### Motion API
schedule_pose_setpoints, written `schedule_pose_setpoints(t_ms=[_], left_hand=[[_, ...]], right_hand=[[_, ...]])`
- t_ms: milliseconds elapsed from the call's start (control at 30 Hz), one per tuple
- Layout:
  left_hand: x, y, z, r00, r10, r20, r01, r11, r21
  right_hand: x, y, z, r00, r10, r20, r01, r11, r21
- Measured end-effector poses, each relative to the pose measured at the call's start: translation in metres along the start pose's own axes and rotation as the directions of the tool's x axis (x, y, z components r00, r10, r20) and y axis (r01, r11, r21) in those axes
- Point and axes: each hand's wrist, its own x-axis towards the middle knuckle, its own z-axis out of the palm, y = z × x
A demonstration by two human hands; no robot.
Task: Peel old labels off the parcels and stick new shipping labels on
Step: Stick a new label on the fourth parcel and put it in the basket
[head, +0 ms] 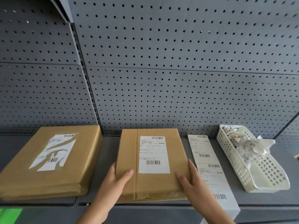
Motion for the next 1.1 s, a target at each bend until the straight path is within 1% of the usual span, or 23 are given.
schedule_pose_setpoints(t_ms=[100, 167, 333, 467, 567, 667, 867, 1100], left_hand=[[-0.005, 0.001, 0.000, 1.000, 0.030, -0.007, -0.030, 0.998, -0.063], [-0.010, 0.006, 0.001, 0.998, 0.055, -0.014, -0.056, 0.996, -0.072], [-0.023, 0.023, 0.003, 0.986, 0.166, -0.011, -0.167, 0.981, -0.096], [-0.031, 0.039, 0.006, 0.962, 0.274, 0.004, -0.272, 0.955, -0.122], [-0.034, 0.050, 0.012, 0.939, 0.340, 0.047, -0.331, 0.933, -0.140], [-0.035, 0.057, 0.020, 0.915, 0.391, 0.098, -0.373, 0.913, -0.165], [-0.040, 0.066, 0.047, 0.857, 0.459, 0.235, -0.416, 0.885, -0.210], [-0.064, 0.079, 0.107, 0.774, 0.495, 0.394, -0.434, 0.869, -0.238]], right_hand=[[-0.003, -0.001, 0.000, 1.000, 0.015, -0.010, -0.014, 0.999, 0.053], [-0.009, -0.004, -0.002, 1.000, 0.008, -0.029, -0.005, 0.996, 0.087], [-0.029, -0.018, -0.016, 0.989, -0.054, -0.139, 0.075, 0.986, 0.150], [-0.045, -0.024, -0.027, 0.968, -0.104, -0.229, 0.147, 0.973, 0.178], [-0.056, -0.022, -0.033, 0.948, -0.119, -0.294, 0.185, 0.961, 0.207], [-0.067, -0.017, -0.040, 0.925, -0.104, -0.365, 0.200, 0.951, 0.236], [-0.097, -0.003, -0.058, 0.875, -0.003, -0.485, 0.153, 0.951, 0.269], [-0.144, 0.032, -0.094, 0.776, 0.099, -0.623, 0.112, 0.950, 0.290]])
